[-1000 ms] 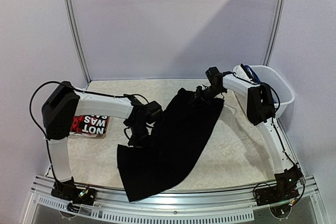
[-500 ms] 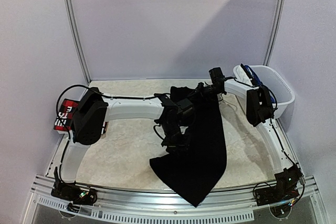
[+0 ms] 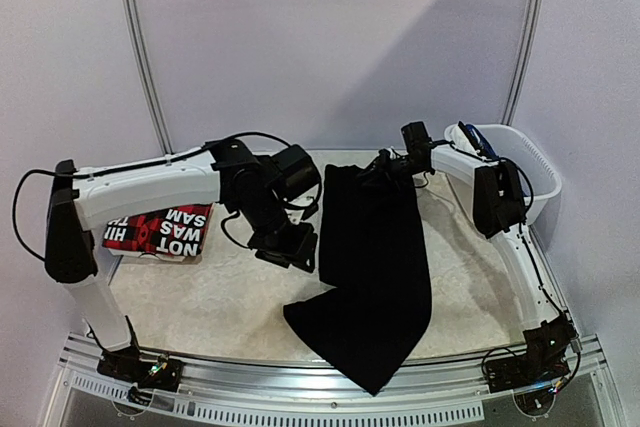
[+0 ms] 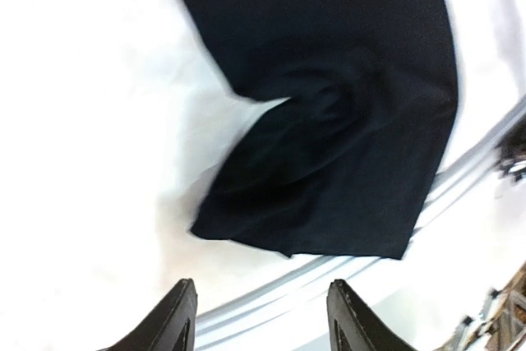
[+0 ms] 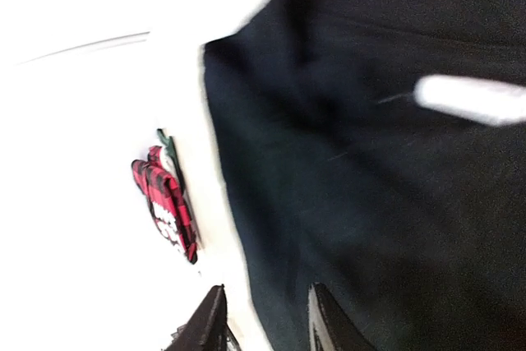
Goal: Fold and stack the mixed laundry pile
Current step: Rotate the rectangle-folded T-shirt at the center of the board.
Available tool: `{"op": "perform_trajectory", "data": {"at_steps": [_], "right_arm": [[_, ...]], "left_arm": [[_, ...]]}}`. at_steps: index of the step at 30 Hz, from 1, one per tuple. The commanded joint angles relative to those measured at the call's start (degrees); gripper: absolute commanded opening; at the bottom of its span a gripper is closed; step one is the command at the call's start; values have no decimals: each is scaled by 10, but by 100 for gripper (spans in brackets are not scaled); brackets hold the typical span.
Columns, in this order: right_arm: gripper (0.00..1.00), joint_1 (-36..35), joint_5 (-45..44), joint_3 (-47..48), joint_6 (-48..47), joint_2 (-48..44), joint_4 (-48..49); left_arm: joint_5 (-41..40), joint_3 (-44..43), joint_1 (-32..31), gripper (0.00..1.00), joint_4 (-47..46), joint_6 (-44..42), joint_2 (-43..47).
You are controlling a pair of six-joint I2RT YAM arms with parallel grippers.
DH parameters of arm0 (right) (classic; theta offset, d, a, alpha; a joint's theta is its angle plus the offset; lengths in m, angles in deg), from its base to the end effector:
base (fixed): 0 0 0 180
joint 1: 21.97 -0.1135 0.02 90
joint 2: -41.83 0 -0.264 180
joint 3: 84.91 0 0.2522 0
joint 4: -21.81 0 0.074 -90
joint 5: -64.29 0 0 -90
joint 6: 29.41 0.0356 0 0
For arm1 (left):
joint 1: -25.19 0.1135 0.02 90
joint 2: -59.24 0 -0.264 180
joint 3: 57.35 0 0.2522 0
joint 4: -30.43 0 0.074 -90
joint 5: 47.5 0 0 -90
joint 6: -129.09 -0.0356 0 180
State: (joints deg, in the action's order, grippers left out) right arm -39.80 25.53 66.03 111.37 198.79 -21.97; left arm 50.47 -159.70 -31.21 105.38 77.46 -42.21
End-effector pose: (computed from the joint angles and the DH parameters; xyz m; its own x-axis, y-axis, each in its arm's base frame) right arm 0.5397 0.2028 0.1168 -0.9795 0.1945 0.0533 0.1391 0.4606 0.8766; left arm 0.1921 -0.2981 0.2712 -0.9423 0.3074 -0.1327 0.3330 0.9019 -0.2751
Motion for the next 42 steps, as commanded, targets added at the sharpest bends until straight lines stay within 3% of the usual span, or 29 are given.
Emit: {"op": "perform_trajectory", "data": {"at_steps": [1,7,12,18,22,28,42], "right_arm": [[36,3,-15,-5,-71,-98,-65],[39,2,-113,-129,-183,-222,-180],[40,-17,-202,-323,-241,-360,-179],[40,-63,-256,-427,-273,-421,-190],[40,-98,-269,-438,-275,-419,-187],[40,-144,-281,-424,-268,-371,-173],[38,-168,-292,-351,-245,-237,-154]], "left_arm": [[-4,64,7,54,-30,-62,-24],[6,69,8,52,-62,-117,-67],[17,48,8,47,-79,-137,-129],[32,54,9,41,-97,-141,-160],[50,74,9,29,-121,-137,-166],[70,132,9,1,-168,-102,-139],[69,291,-33,0,-266,53,-11]]}}
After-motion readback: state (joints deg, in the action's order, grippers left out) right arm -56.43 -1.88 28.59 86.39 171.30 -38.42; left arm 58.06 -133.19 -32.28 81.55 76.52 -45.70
